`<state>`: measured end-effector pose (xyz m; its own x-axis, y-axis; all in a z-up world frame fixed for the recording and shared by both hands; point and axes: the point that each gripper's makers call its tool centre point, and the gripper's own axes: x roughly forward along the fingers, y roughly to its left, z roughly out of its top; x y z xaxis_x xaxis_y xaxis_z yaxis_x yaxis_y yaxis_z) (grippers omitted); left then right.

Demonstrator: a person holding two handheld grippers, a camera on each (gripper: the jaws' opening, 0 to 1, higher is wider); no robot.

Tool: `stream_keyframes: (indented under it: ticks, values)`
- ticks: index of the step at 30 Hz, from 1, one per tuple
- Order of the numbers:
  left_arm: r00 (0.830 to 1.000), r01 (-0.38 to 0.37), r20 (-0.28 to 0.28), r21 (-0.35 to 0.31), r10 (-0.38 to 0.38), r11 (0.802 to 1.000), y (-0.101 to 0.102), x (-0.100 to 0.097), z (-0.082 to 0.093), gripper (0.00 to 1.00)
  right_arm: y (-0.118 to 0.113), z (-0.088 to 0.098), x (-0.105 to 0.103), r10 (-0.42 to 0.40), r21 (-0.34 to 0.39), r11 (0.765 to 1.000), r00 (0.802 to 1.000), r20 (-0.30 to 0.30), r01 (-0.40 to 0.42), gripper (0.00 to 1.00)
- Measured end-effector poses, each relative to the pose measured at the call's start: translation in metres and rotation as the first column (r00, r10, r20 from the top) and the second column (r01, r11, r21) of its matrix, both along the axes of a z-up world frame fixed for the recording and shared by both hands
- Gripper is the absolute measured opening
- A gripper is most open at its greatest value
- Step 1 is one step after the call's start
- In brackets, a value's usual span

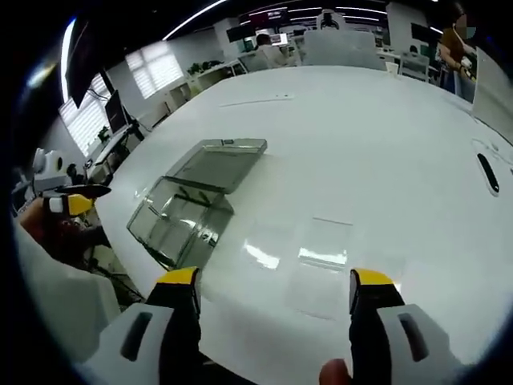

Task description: Insert the divider into the dual guide fixture by aligning both edges with the guide slots and pushing it downward to the bottom, including one-sided entry, uneven engagement, binding, and posture correction.

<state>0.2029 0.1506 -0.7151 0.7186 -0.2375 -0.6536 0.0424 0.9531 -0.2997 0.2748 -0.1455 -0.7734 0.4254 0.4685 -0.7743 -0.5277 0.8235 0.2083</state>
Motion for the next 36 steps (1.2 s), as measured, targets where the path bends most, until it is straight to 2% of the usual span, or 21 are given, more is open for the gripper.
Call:
stream_keyframes:
  ticks: [16, 22, 26, 27, 28, 36]
  values:
    - [1.000, 0.016, 0.003, -0.014, -0.016, 1.000, -0.004, 0.002, 0.000, 0.91, -0.013, -0.015, 0.006, -0.012, -0.068, 0.998, 0.995, -0.094, 0.006, 0.63]
    - [1.000, 0.020, 0.004, -0.018, -0.020, 1.000, -0.004, 0.003, -0.001, 0.91, -0.016, -0.016, 0.011, -0.011, -0.089, 0.996, 0.994, -0.106, 0.001, 0.57]
    - [1.000, 0.025, 0.005, -0.022, -0.025, 0.999, -0.005, 0.003, 0.000, 0.90, -0.021, -0.023, 0.007, -0.012, -0.133, 0.991, 0.986, -0.167, -0.010, 0.55]
    - [1.000, 0.026, 0.005, -0.022, -0.026, 0.999, -0.004, 0.003, -0.001, 0.90, -0.020, -0.023, 0.009, -0.016, -0.133, 0.991, 0.987, -0.163, -0.006, 0.55]
    - [1.000, 0.026, 0.006, -0.022, -0.026, 0.999, -0.004, 0.003, -0.001, 0.90, -0.022, -0.024, 0.006, -0.019, -0.147, 0.989, 0.982, -0.185, -0.009, 0.54]
    - [0.999, 0.033, 0.012, -0.025, -0.033, 0.999, -0.004, 0.005, 0.000, 0.90, -0.024, -0.026, 0.008, -0.031, -0.180, 0.984, 0.969, -0.244, -0.014, 0.50]
